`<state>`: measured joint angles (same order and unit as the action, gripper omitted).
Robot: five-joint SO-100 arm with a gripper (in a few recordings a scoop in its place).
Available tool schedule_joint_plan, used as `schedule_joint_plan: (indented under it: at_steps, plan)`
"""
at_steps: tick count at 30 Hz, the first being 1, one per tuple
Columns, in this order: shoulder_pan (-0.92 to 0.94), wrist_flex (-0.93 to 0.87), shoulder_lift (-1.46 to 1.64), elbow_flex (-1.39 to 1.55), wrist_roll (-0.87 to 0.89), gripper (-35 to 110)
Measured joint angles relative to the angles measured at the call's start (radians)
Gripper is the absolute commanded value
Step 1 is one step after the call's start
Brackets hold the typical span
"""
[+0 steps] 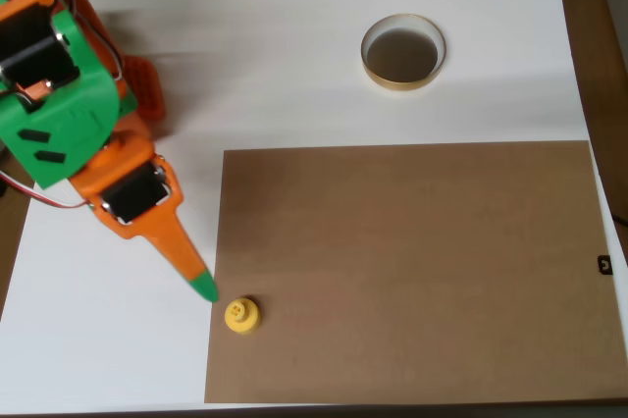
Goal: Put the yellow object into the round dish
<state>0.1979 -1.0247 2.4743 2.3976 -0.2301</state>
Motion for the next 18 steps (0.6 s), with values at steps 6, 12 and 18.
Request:
schedule_joint_plan:
  at_steps: [6,12,18]
  plan:
    - [-0.02,-0.018,-0.141,-0.098,0.0,28]
    - [-0.018,-0.038,-0.153,-0.121,0.015,27]
    - [-0.02,-0.015,-0.089,-0.067,0.029,25]
